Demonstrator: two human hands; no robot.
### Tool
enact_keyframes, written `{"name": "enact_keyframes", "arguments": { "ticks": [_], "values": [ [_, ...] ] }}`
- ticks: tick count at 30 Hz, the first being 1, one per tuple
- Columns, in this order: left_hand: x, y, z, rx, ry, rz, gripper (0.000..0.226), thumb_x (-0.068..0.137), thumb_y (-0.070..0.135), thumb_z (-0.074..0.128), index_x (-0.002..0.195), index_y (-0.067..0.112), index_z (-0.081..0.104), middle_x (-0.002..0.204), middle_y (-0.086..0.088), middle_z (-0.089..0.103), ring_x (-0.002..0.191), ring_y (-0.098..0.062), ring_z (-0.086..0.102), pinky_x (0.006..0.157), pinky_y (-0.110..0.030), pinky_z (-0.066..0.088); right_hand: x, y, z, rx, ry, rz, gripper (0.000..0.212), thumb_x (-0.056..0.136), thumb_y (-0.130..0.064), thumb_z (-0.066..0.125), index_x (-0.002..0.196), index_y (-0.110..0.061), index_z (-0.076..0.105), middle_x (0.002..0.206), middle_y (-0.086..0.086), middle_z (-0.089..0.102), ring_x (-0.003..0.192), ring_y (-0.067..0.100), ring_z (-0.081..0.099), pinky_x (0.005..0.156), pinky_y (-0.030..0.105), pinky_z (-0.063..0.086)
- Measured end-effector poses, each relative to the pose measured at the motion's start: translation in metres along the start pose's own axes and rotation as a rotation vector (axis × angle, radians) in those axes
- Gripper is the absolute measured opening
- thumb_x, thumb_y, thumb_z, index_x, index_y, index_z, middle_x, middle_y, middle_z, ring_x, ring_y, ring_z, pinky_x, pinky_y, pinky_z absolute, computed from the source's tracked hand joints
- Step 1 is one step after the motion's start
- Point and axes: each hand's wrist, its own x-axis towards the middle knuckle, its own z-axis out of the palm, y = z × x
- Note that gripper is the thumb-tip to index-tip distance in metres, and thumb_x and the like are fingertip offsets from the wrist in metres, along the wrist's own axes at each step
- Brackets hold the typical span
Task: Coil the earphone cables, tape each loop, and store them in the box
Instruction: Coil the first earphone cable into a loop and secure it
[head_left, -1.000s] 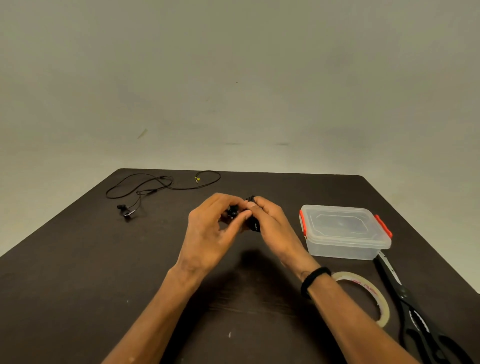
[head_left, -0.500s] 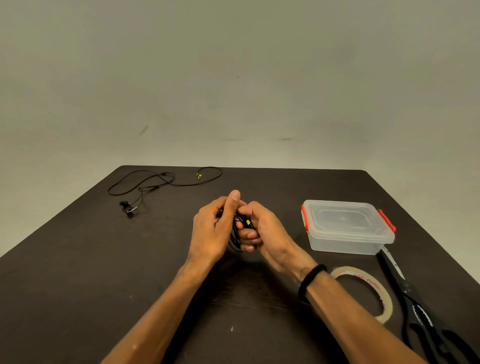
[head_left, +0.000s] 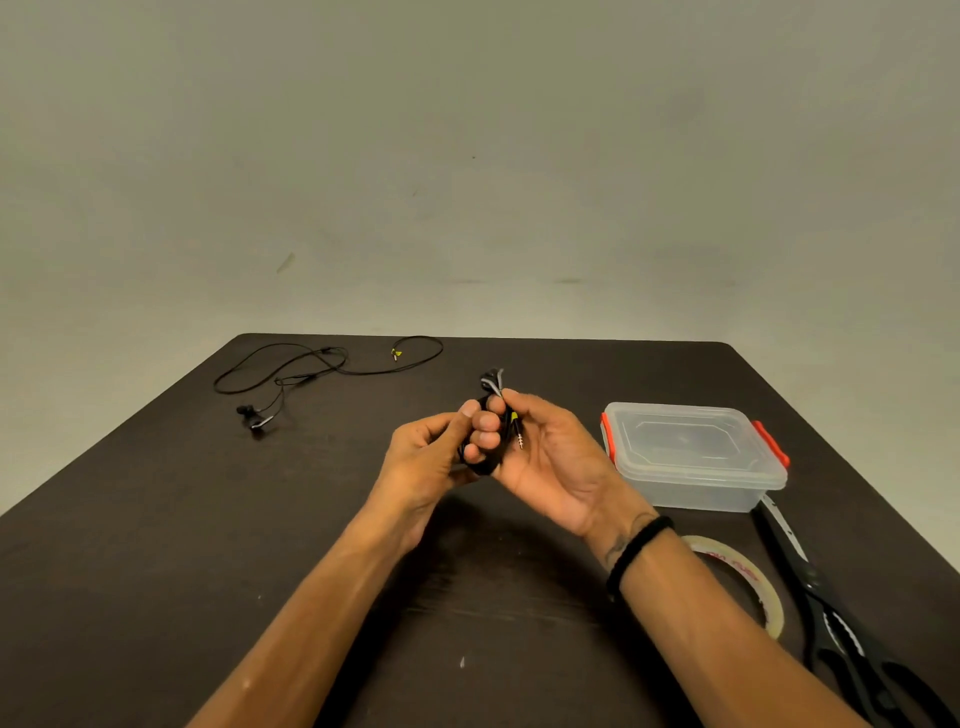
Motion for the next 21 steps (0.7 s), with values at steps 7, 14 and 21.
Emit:
{"name": "enact_keyframes", "arguments": {
  "ticks": [7, 14, 21],
  "values": [
    [0.001, -0.004, 0.002, 0.006, -0.017, 0.024, 0.033, 0.102, 0.033, 0.060, 0.081, 0.016, 0.077, 0.064, 0.004, 0.060, 0.058, -0.007, 0.050, 0.069, -0.026, 0.054, -0.002, -0.007, -0.003, -0.206, 0.031, -0.061, 0.026, 0.109, -0.018, 0.048, 0.094, -0.002, 0.063, 0.083, 0.014, 0.066, 0.073, 0.021, 0.064, 0.079, 0.038, 0.064],
    [0.003, -0.004, -0.004, 0.048, 0.002, 0.119, 0.032, 0.100, 0.037, 0.062, 0.080, 0.018, 0.079, 0.069, 0.000, 0.063, 0.062, -0.009, 0.055, 0.082, -0.039, 0.054, 0.000, 0.001, 0.006, -0.388, 0.105, -0.174, 0.031, 0.112, -0.020, 0.045, 0.090, -0.004, 0.060, 0.078, 0.011, 0.058, 0.072, 0.020, 0.056, 0.079, 0.035, 0.061],
    [0.004, 0.005, -0.011, 0.164, -0.112, 0.266, 0.039, 0.091, 0.036, 0.070, 0.127, 0.020, 0.070, 0.085, -0.002, 0.072, 0.073, -0.014, 0.068, 0.068, -0.026, 0.058, -0.002, -0.002, 0.003, -0.332, 0.035, -0.056, 0.032, 0.111, -0.021, 0.043, 0.086, -0.007, 0.057, 0.073, 0.009, 0.052, 0.062, 0.017, 0.050, 0.069, 0.034, 0.057]
  ]
}}
